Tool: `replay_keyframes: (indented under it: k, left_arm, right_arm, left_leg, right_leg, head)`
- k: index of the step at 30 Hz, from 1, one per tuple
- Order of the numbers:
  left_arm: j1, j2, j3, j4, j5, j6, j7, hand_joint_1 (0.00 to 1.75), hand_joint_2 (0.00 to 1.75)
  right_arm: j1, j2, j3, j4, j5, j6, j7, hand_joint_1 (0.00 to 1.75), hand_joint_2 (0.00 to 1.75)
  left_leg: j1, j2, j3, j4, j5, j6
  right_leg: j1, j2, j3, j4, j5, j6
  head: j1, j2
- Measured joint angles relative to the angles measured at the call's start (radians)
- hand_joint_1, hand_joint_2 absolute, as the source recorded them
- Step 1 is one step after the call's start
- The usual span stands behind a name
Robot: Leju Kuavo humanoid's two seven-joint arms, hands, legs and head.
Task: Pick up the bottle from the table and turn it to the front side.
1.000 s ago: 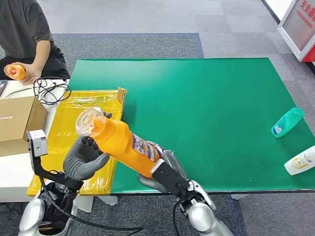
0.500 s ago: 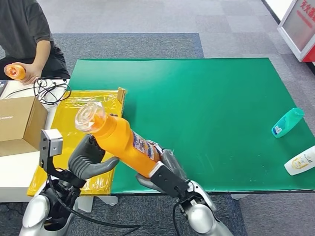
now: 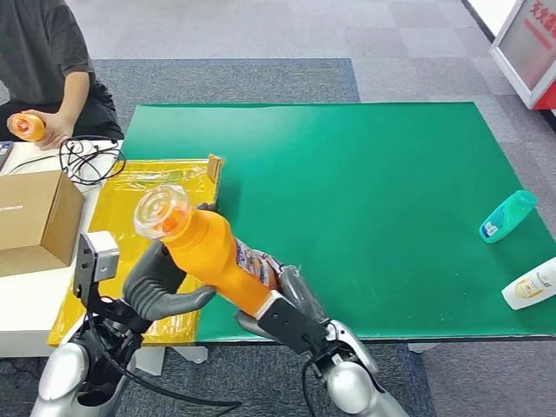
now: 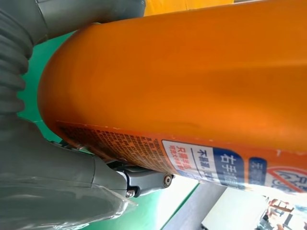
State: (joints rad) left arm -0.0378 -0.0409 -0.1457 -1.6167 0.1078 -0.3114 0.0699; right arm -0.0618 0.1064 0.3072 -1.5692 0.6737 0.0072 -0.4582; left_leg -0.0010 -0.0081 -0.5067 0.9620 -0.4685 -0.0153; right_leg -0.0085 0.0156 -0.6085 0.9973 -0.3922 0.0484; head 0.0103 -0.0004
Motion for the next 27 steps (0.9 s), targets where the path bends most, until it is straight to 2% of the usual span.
replay_keyframes:
  k: [22, 23, 24, 27]
  left_arm:
    - [-0.009, 0.029, -0.066, -0.033, 0.03, -0.036, -0.041, 0.0, 1.75]
    - [-0.01, 0.03, -0.07, -0.036, 0.031, -0.035, -0.042, 0.04, 1.75]
    - [-0.01, 0.03, -0.073, -0.038, 0.032, -0.033, -0.043, 0.34, 1.75]
    - [-0.01, 0.03, -0.077, -0.046, 0.025, -0.018, -0.043, 1.55, 1.75]
  right_arm:
    - [-0.012, 0.0, 0.034, 0.058, 0.037, -0.023, 0.016, 1.75, 1.75]
    - [-0.013, 0.0, 0.034, 0.062, 0.038, -0.025, 0.018, 1.75, 1.75]
    - [-0.015, 0.0, 0.034, 0.068, 0.04, -0.028, 0.019, 1.75, 1.75]
    - [-0.017, 0.0, 0.033, 0.082, 0.048, -0.033, 0.023, 1.75, 1.75]
  left_leg:
    - [0.0, 0.0, 0.0, 0.0, 0.0, 0.0]
    - [0.0, 0.0, 0.0, 0.0, 0.0, 0.0]
    - [0.0, 0.0, 0.0, 0.0, 0.0, 0.0]
    - [0.0, 0.0, 0.0, 0.0, 0.0, 0.0]
  right_leg:
    - [0.0, 0.0, 0.0, 0.0, 0.0, 0.0]
    - [0.0, 0.0, 0.0, 0.0, 0.0, 0.0]
    - [0.0, 0.0, 0.0, 0.0, 0.0, 0.0]
    - [0.0, 0.0, 0.0, 0.0, 0.0, 0.0]
  head:
    - [0.0, 0.0]
    - [0.0, 0.0]
    - [0.0, 0.0]
    - [0.0, 0.0]
